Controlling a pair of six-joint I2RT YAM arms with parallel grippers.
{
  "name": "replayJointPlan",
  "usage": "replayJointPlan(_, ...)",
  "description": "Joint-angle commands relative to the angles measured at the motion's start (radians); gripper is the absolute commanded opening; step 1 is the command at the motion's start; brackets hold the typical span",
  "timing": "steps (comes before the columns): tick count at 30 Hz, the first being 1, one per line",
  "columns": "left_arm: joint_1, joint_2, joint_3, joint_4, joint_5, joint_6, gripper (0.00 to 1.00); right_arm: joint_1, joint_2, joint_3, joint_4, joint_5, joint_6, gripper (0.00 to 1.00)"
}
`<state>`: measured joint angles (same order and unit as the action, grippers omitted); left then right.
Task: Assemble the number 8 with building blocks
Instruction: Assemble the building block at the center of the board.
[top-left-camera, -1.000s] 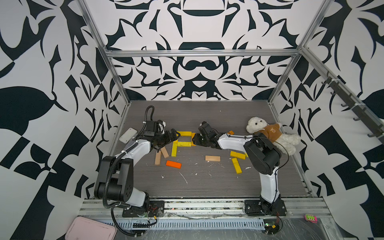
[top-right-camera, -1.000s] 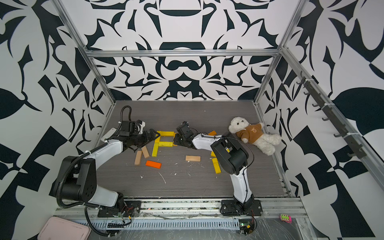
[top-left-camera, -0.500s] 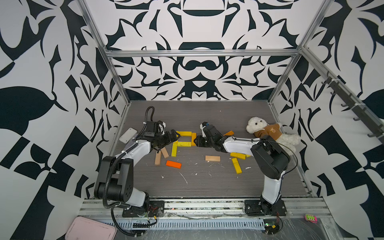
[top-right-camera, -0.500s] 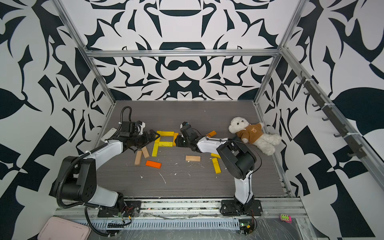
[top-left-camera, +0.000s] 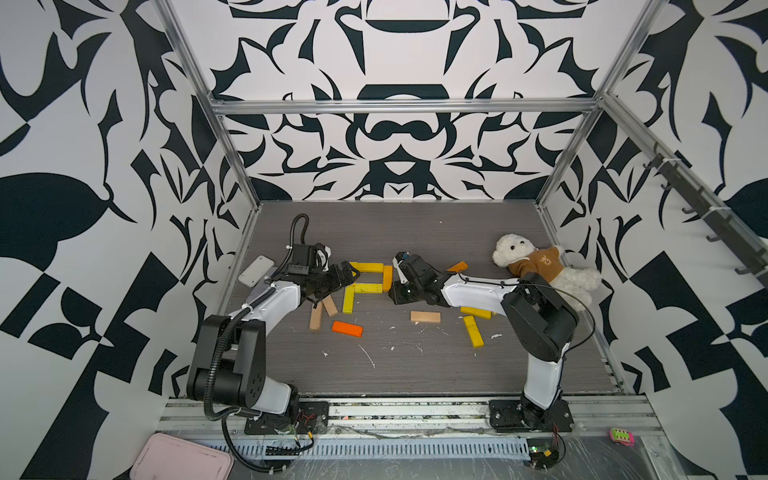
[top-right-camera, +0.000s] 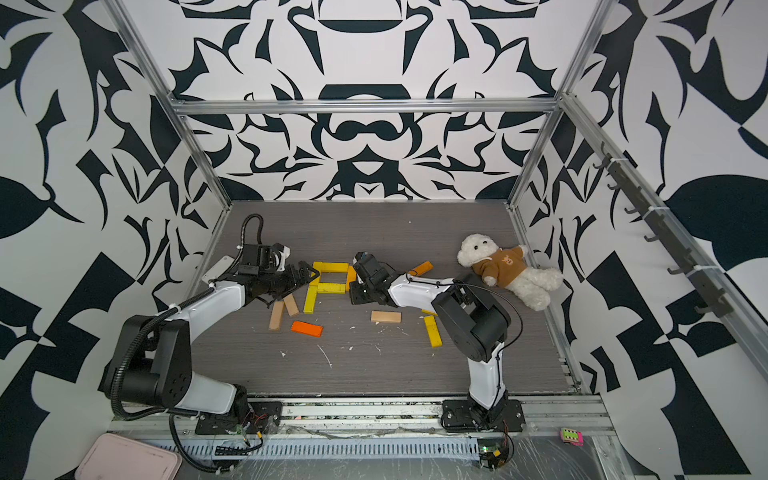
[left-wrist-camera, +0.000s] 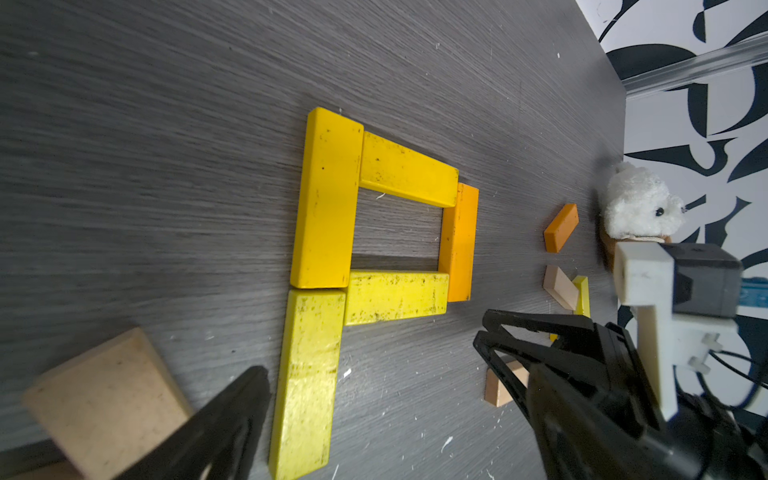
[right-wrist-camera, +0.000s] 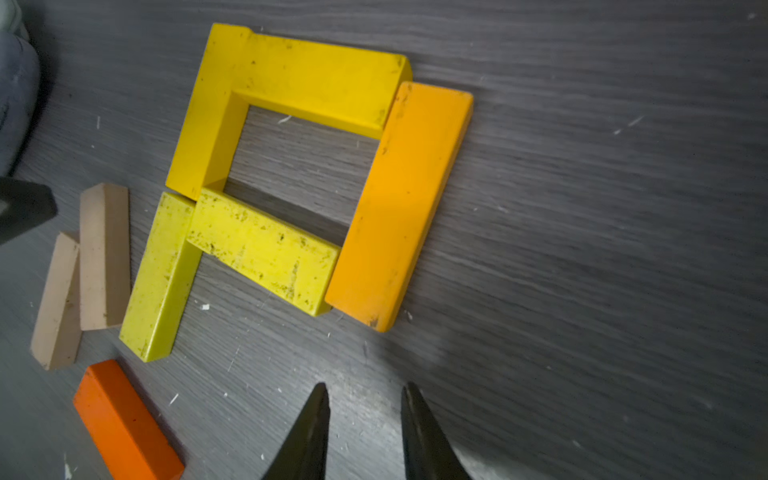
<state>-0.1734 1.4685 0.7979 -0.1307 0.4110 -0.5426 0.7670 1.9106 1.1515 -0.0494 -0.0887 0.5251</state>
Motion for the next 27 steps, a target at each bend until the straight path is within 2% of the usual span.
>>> replayJointPlan(1, -0.002, -0.014, -0.019, -0.015, -0.001, 0.011, 0.99, 0.017, 0.017, 0.055, -0.049, 0.049, -0.031, 0.33)
replayJointPlan(12, -0.002, -0.012, -0.018, -0.019, -0.001, 0.016, 0.99, 0.023, 0.072, 0.121, -0.094, 0.109, -0.029, 0.32)
replayJointPlan(27, -0.003, -0.007, -0.021, -0.017, -0.003, 0.016, 0.99, 0.021, 0.107, 0.167, -0.097, 0.106, -0.035, 0.25)
